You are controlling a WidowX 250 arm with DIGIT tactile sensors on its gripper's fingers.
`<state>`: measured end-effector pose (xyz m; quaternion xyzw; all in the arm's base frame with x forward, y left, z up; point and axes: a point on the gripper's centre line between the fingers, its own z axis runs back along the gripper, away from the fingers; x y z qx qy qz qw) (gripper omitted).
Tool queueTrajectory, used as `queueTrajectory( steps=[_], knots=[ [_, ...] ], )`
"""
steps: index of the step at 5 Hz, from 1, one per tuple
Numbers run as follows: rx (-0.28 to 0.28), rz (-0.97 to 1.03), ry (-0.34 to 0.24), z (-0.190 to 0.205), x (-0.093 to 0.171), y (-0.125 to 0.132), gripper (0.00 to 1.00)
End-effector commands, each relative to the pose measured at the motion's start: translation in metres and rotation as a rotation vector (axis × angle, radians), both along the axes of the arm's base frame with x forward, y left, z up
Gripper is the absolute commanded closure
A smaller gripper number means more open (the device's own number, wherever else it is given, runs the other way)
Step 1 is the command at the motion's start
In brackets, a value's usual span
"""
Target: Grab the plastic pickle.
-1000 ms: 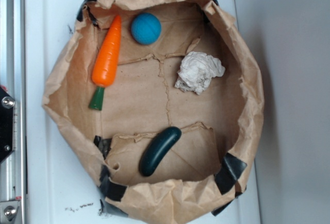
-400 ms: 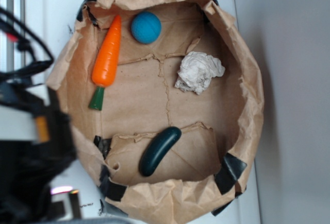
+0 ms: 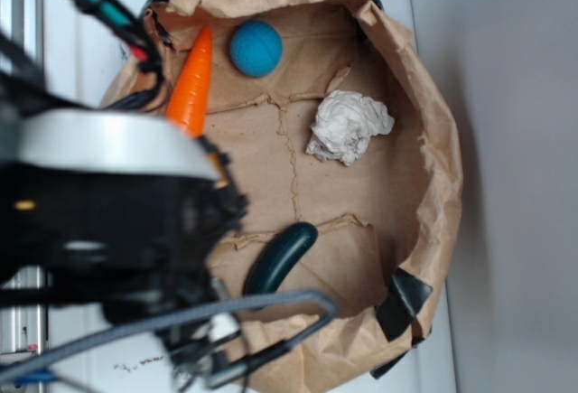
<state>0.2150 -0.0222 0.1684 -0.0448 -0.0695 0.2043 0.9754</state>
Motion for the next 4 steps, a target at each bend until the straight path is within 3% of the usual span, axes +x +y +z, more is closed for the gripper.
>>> queueTrajectory(
  steps=[1,3,4],
  knots=[
    [-0.001,0.012,-0.032,0.008,0.004,0.003,0.00],
    [-0.001,0.012,-0.032,0.008,0.004,0.003,0.00],
    [0.045,0.120,-0.036,-0.020,0.025,0.013,0.00]
  ],
)
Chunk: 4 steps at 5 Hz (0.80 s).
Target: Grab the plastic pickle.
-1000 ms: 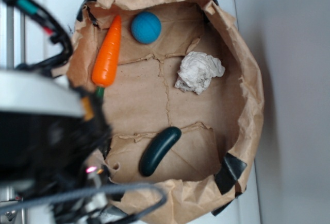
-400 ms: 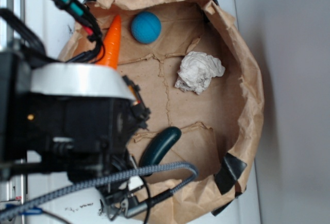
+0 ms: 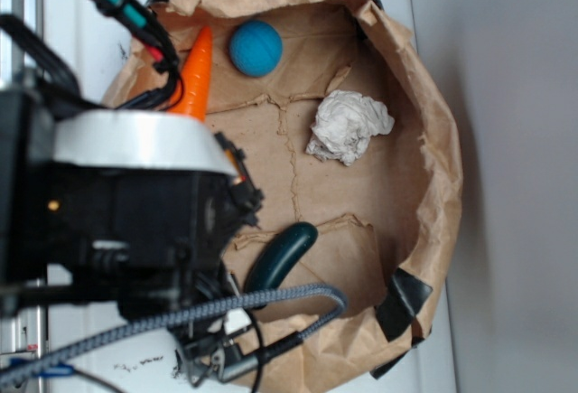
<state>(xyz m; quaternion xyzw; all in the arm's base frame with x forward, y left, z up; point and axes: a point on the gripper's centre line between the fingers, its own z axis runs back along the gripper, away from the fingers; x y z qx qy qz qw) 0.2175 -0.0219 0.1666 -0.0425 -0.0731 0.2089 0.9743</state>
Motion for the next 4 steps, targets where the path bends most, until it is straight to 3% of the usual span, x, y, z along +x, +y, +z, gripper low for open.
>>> queueTrajectory(
  steps=[1,2,3,4],
  knots=[
    [0.059,0.185,-0.034,-0.042,0.040,0.025,0.00],
    [0.031,0.190,-0.033,-0.064,0.046,0.031,0.00],
    [0.028,0.165,-0.044,-0.084,0.045,0.022,0.00],
    [-0.021,0.147,-0.033,-0.102,0.050,0.010,0.00]
  ],
)
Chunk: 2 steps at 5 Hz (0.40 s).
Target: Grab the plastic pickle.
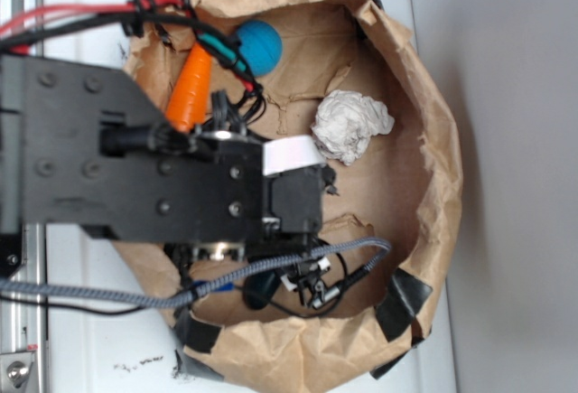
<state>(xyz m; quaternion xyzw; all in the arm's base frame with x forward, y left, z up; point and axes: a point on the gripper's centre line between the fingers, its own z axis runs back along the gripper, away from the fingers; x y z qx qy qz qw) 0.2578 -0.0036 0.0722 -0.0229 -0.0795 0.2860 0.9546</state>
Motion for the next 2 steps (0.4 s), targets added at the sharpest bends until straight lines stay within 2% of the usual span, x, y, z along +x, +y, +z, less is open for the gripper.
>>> queueTrajectory(
  steps=[1,2],
  knots=[
    [-0.132,0.035,-0.094,-0.0117,0.0209,-0.0146,0.00],
    [-0.136,0.055,-0.086,-0.0153,0.0281,-0.0230,0.00]
  ],
)
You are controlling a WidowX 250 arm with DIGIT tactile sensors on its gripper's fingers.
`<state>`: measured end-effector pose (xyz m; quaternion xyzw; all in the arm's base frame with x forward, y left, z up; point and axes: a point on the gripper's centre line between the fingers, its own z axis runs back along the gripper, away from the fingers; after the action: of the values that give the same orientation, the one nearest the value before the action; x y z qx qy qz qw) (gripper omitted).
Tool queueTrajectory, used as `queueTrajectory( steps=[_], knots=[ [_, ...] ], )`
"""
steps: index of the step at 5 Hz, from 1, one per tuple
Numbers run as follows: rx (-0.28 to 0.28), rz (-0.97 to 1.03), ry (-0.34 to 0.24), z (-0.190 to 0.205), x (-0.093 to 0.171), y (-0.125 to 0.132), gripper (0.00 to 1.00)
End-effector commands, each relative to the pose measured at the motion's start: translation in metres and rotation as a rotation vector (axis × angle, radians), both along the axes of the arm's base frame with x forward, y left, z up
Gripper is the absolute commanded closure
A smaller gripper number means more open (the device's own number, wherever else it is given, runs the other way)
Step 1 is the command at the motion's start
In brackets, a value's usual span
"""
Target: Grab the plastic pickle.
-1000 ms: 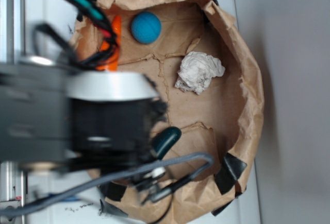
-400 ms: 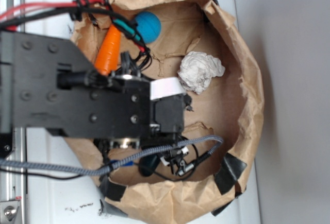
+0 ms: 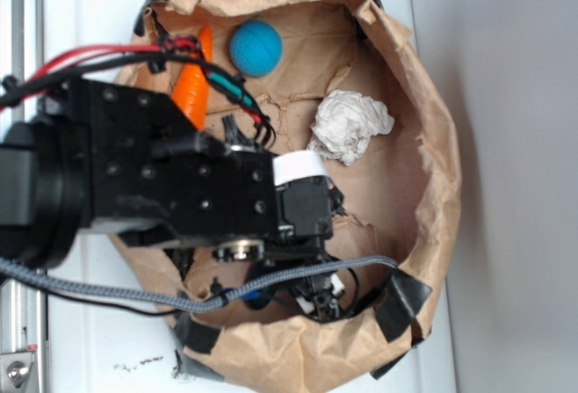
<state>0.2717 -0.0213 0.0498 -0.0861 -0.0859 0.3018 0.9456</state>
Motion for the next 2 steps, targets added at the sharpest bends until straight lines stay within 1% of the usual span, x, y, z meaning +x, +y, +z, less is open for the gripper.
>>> queueTrajectory(
  steps=[1,2],
  knots=[
    [-0.032,0.076,-0.032,0.011,0.014,-0.011,0.00],
    [-0.008,0.087,-0.022,0.000,0.012,-0.017,0.00]
  ],
)
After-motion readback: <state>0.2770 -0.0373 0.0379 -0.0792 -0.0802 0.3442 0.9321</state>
